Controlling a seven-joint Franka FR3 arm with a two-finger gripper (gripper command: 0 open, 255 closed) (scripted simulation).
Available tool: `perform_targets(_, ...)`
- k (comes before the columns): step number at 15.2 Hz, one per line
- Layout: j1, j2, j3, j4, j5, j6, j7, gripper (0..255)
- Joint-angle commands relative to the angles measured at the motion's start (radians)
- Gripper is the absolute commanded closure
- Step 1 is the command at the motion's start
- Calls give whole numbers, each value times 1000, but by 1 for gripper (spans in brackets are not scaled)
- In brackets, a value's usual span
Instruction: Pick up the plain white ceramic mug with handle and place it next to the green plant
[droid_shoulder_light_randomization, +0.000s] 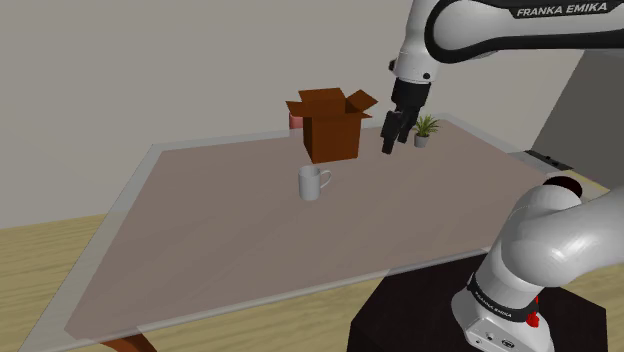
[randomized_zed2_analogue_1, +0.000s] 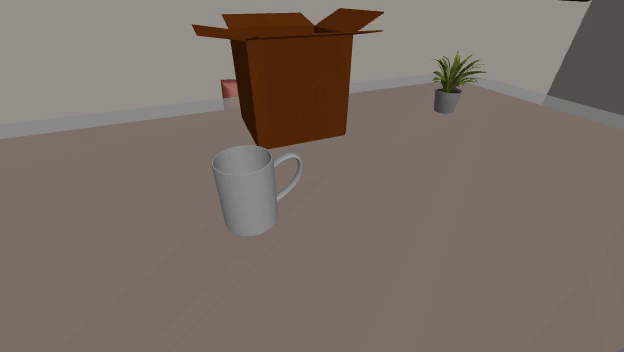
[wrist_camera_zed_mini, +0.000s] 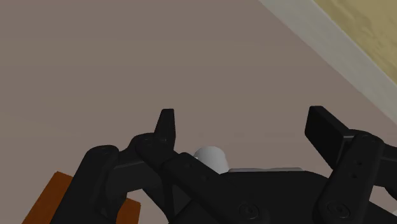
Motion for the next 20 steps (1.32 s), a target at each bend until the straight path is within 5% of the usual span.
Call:
perform_targets(1,0,0,0,0,0,0,0,0)
perform_targets(11,-12,433,111,199,17,158,217,0)
perform_targets(20,-13,835,153,493,-31,190,409,0)
